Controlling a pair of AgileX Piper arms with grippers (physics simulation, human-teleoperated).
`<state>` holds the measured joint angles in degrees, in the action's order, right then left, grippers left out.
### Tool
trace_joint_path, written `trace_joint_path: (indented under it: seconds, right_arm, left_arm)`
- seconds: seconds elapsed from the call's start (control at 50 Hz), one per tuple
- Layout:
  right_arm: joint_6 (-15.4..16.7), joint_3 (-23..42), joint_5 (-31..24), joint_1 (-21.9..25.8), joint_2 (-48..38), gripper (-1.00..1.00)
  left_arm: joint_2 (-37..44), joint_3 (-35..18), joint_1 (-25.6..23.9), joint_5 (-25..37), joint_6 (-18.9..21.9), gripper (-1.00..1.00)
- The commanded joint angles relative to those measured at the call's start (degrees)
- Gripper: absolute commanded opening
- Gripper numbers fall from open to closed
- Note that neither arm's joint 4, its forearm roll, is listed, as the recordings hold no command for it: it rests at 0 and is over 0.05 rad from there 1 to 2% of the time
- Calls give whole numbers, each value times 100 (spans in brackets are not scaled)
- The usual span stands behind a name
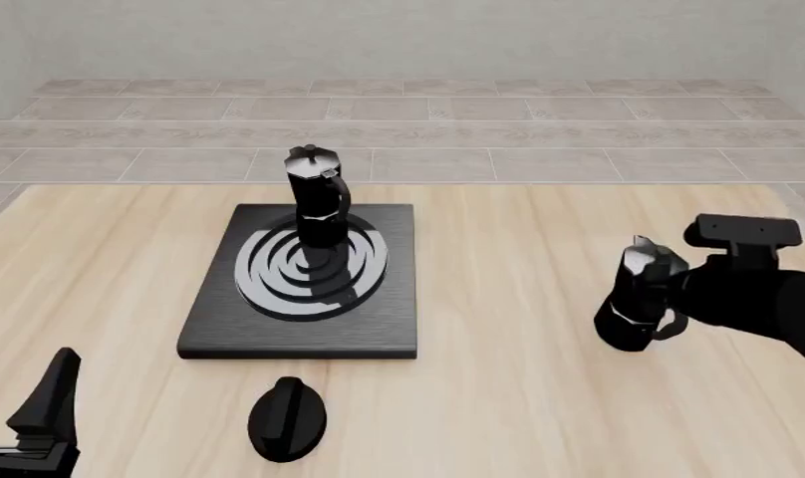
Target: Put both moka pots on the stove.
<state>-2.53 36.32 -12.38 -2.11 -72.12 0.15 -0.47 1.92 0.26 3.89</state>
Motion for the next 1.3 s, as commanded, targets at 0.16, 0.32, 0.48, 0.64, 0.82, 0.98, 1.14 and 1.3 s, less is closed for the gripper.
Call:
trace_joint_path:
  seconds: [0.16,0.32,0.48,0.64,0.82,0.98,1.14,1.3]
  right_arm:
    - [31,-76,97,46,-68,100]
    - [14,-118,155,48,-100,100]
    - [12,-136,160,32,-106,100]
    - [18,-166,187,17,-108,100]
    - [14,-258,299,2,-153,100]
    - [-12,-311,400,32,-231,100]
    - [202,-362,522,42,-220,-100]
    - [351,-393,585,94,-169,-100]
  left_arm:
    - [-3,-5,25,11,-14,100]
    - [-3,-6,24,14,-11,100]
    - [1,6,23,3,3,100]
    - [3,2,15,14,15,100]
    - [0,1,11,26,28,100]
    - [1,-8,10,35,40,100]
    - [4,2,14,26,45,100]
    - [3,22,16,10,50,100]
